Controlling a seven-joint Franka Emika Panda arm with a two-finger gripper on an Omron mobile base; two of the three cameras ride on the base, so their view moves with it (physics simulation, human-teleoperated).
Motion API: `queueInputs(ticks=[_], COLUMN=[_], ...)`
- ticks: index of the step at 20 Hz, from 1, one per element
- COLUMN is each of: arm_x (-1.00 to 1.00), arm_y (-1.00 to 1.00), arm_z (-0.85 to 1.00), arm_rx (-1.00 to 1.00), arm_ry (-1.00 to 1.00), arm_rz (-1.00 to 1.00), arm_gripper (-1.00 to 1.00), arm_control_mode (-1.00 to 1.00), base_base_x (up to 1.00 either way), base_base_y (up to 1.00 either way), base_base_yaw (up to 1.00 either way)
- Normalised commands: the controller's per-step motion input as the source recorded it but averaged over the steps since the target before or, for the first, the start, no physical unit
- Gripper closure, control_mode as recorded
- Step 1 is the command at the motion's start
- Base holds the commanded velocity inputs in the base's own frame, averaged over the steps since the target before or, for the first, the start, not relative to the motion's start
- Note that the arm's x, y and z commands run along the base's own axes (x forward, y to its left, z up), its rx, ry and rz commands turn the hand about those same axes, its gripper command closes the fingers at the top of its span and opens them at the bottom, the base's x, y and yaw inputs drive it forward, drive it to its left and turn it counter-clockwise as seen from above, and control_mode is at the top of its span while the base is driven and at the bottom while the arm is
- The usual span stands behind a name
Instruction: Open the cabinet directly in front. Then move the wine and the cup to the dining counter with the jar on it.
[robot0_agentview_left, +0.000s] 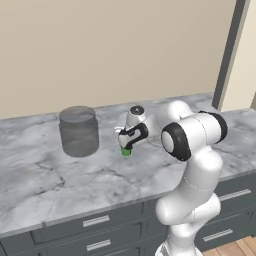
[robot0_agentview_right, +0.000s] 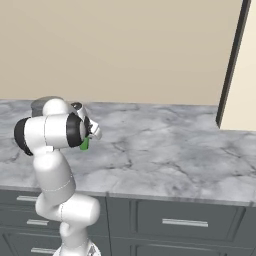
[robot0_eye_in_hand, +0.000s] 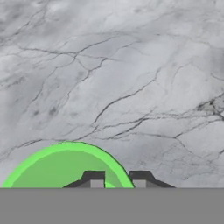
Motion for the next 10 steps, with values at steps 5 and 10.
queueInputs(ticks=[5, 10], arm_x=[0.0, 0.0], arm_y=[0.0, 0.0], arm_z=[0.0, 0.14], arm_rx=[0.0, 0.0], arm_ry=[0.0, 0.0], arm_rz=[0.0, 0.0], arm_gripper=[-1.0, -1.0], arm_control_mode=[-1.0, -1.0], base_base_x=[0.0, 0.0], base_base_y=[0.0, 0.0], base_base_yaw=[0.0, 0.0])
